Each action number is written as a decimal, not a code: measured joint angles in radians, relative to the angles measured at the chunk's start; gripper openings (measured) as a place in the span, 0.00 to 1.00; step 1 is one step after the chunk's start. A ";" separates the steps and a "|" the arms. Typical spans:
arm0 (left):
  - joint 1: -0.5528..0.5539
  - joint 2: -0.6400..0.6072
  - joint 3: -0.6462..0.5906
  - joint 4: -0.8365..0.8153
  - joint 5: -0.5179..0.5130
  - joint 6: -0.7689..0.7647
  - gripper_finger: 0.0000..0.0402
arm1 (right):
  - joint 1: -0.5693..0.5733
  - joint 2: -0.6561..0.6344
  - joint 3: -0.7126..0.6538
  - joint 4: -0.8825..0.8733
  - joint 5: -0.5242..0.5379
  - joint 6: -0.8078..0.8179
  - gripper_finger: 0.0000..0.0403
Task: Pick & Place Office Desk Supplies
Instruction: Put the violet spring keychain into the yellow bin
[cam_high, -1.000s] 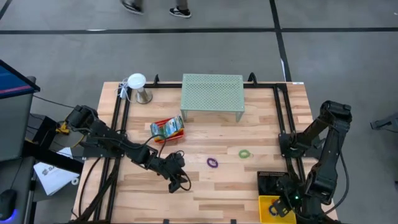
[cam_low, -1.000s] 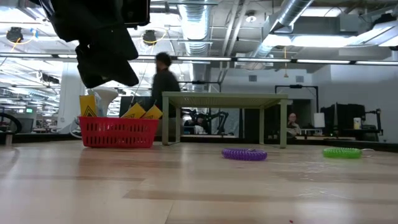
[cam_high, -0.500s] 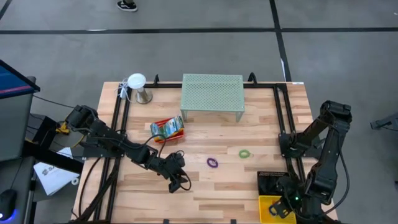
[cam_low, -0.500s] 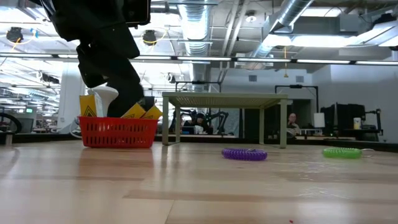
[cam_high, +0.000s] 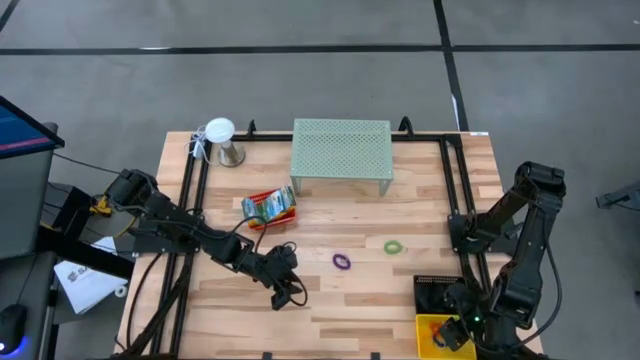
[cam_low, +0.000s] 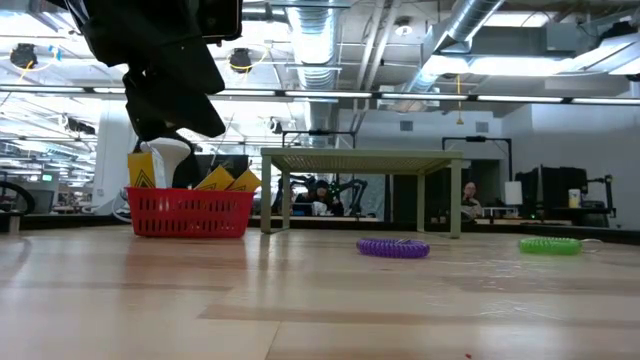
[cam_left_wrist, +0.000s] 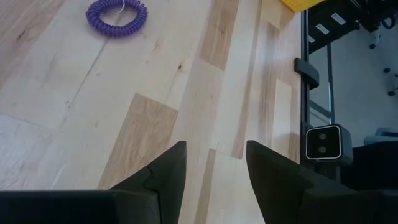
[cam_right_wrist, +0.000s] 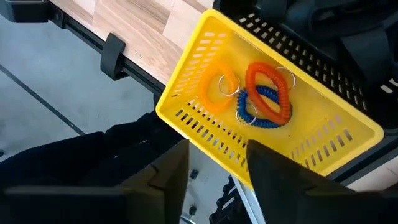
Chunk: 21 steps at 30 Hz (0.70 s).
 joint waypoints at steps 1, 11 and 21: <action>0.000 0.000 0.000 0.001 0.000 -0.001 0.40 | -0.002 0.000 0.000 0.000 0.004 0.000 0.41; -0.022 0.000 0.000 0.138 0.001 0.075 0.41 | -0.013 0.000 0.000 0.004 0.090 -0.007 0.43; 0.052 0.000 0.141 0.323 0.022 0.247 0.46 | -0.051 0.000 0.000 0.058 0.163 -0.061 0.43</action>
